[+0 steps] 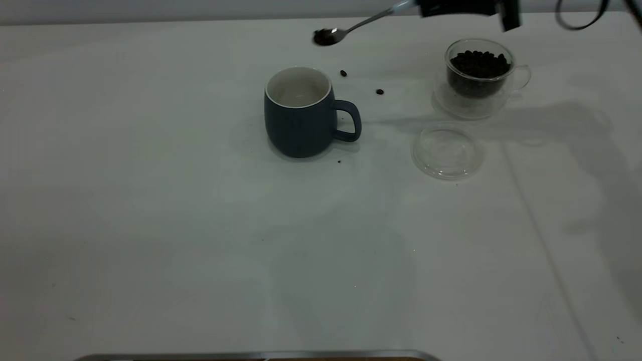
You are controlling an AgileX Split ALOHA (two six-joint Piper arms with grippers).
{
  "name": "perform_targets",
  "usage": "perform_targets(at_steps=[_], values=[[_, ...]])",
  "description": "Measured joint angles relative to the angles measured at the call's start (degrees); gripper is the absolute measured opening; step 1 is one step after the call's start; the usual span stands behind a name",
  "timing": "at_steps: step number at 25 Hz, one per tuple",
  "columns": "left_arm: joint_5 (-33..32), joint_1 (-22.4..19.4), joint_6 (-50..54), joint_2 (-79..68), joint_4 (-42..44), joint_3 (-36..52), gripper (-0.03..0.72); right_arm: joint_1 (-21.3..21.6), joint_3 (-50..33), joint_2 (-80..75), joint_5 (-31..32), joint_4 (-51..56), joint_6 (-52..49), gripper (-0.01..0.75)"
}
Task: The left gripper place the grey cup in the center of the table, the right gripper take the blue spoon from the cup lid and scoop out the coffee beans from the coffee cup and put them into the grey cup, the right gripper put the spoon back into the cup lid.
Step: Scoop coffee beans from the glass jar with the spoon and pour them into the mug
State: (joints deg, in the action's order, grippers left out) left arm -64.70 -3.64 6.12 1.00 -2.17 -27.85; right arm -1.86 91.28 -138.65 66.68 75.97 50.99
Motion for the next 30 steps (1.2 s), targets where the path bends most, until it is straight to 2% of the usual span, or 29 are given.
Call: perform_targets(at_steps=[8, 15, 22, 30], values=[[0.0, 0.0, 0.0, 0.0, 0.0, 0.0, 0.514, -4.5, 0.0, -3.1, -0.2, 0.6, 4.8, 0.106], [0.0, 0.0, 0.0, 0.0, 0.0, 0.0, 0.514, -4.4, 0.0, -3.4, -4.8, 0.8, 15.4, 0.106], [0.0, 0.0, 0.0, 0.0, 0.0, 0.0, 0.514, -4.4, 0.0, -3.1, -7.3, 0.8, 21.9, 0.107], [0.0, 0.0, -0.1, 0.0, 0.0, 0.0, 0.514, -4.4, 0.0, 3.3, -9.8, -1.5, 31.3, 0.107]])
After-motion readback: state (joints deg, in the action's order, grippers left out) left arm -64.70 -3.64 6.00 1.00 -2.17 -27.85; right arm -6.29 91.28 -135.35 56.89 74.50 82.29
